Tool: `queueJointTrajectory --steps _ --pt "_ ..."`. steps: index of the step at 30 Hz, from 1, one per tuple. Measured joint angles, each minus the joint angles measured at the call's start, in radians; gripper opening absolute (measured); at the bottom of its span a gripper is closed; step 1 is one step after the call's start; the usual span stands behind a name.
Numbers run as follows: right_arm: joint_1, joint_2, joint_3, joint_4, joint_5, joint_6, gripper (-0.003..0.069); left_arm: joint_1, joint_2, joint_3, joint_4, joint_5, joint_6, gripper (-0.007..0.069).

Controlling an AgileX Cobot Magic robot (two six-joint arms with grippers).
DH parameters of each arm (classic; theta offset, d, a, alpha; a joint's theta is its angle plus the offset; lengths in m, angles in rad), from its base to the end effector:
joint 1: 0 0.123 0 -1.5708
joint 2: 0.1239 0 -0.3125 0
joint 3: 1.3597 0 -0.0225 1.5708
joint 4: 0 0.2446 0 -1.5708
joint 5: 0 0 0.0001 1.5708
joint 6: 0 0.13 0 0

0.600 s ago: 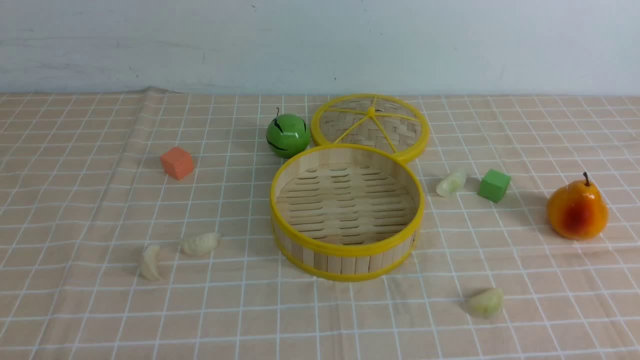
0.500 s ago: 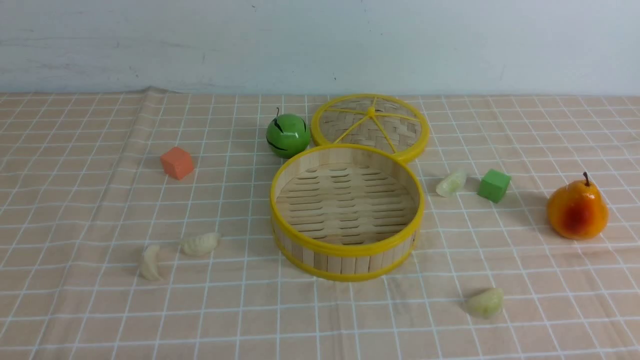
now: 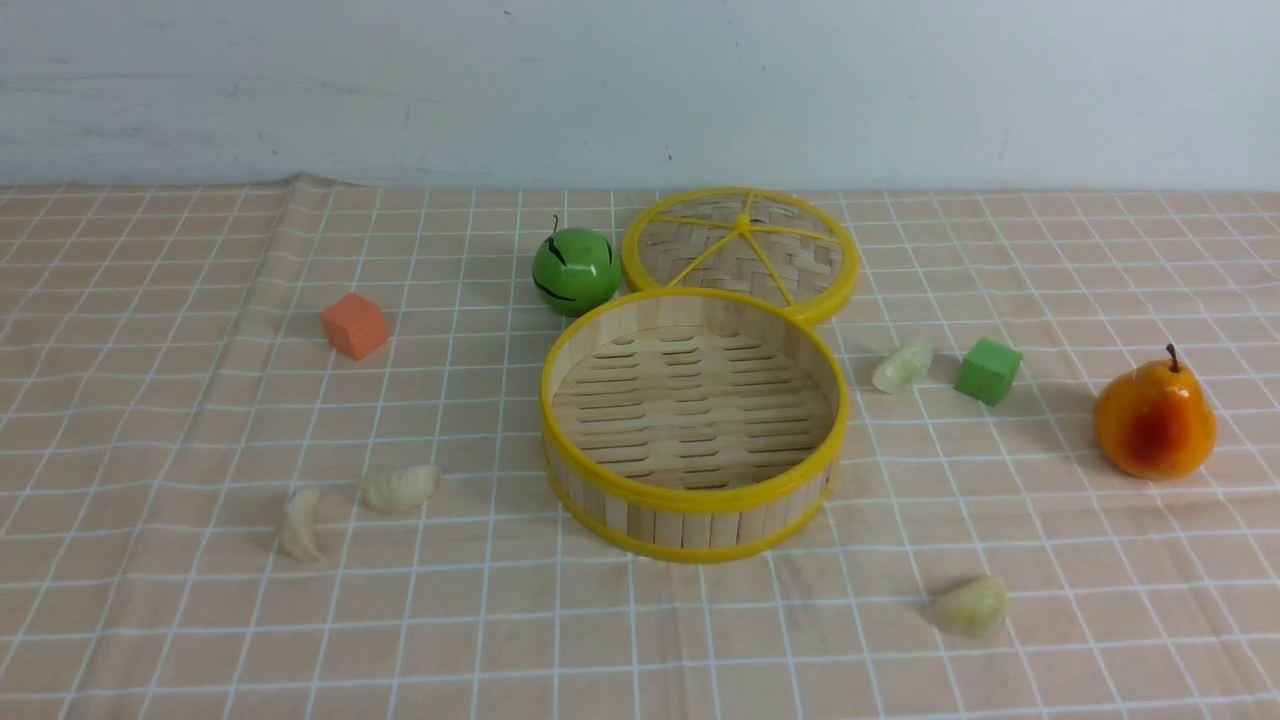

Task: Put the dumplings into the steamer on the table with the brown tablecloth.
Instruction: 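Reach for and grasp a dumpling on the table with the left gripper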

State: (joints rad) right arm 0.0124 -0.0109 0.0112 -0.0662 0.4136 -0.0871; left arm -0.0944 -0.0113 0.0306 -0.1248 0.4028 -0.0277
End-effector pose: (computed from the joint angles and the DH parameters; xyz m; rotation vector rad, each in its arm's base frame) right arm 0.0543 -0.0028 0.1602 -0.1338 1.8936 -0.1173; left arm 0.0539 -0.0115 0.1547 -0.0128 1.9078 -0.2070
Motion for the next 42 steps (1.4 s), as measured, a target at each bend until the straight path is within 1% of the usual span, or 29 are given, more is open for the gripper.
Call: queueJointTrajectory --steps 12,16,19,22,26,29,31,32,34,35,38,39,41,42 --pt "0.0 0.0 0.0 -0.001 0.0 0.0 0.024 0.0 0.0 0.0 0.008 -0.001 0.001 0.0238" --pt "0.0 0.0 0.0 -0.032 0.0 0.001 0.024 0.0 0.0 0.0 0.014 -0.023 0.002 0.0238" --pt "0.0 0.0 0.0 -0.056 0.0 0.001 0.024 0.0 0.0 0.0 0.015 -0.061 0.002 0.0238" --pt "0.0 0.0 0.0 -0.063 0.0 0.001 0.024 0.0 0.0 0.0 0.015 -0.175 0.002 0.0238" --pt "0.0 0.0 0.0 -0.088 0.0 0.001 0.024 0.0 0.0 0.0 0.015 -0.284 0.002 0.0238" --pt "0.0 0.0 0.002 -0.146 -0.016 0.001 0.024 0.0 0.0 0.0 0.015 -0.359 0.002 0.0238" --pt "0.0 0.0 0.009 -0.203 -0.062 0.001 0.024 0.0 0.0 0.0 0.015 -0.429 0.002 0.0238" --pt "0.0 0.0 0.01 -0.208 -0.069 0.001 0.024 0.0 0.0 0.0 0.015 -0.435 0.002 0.0238" --pt "0.0 0.0 0.015 -0.271 -0.204 0.001 0.024 0.0 0.0 0.0 0.016 -0.52 0.002 0.0238" --pt "0.0 0.0 0.015 -0.291 -0.276 0.001 0.024 0.0 0.0 0.0 0.016 -0.552 0.002 0.0238" --pt "0.0 0.0 0.015 -0.323 -0.423 0.001 0.024 0.0 0.0 0.0 0.016 -0.609 0.002 0.0238" --pt "0.0 0.0 0.015 -0.346 -0.504 0.001 0.024 0.0 0.0 0.0 0.016 -0.65 0.002 0.0238" --pt "0.0 0.0 0.015 -0.371 -0.604 0.001 0.024 0.0 0.0 0.0 0.017 -0.696 0.002 0.0238" --pt "0.0 0.0 0.015 -0.374 -0.622 0.001 0.024 0.0 0.0 0.0 0.017 -0.705 0.002 0.0238"
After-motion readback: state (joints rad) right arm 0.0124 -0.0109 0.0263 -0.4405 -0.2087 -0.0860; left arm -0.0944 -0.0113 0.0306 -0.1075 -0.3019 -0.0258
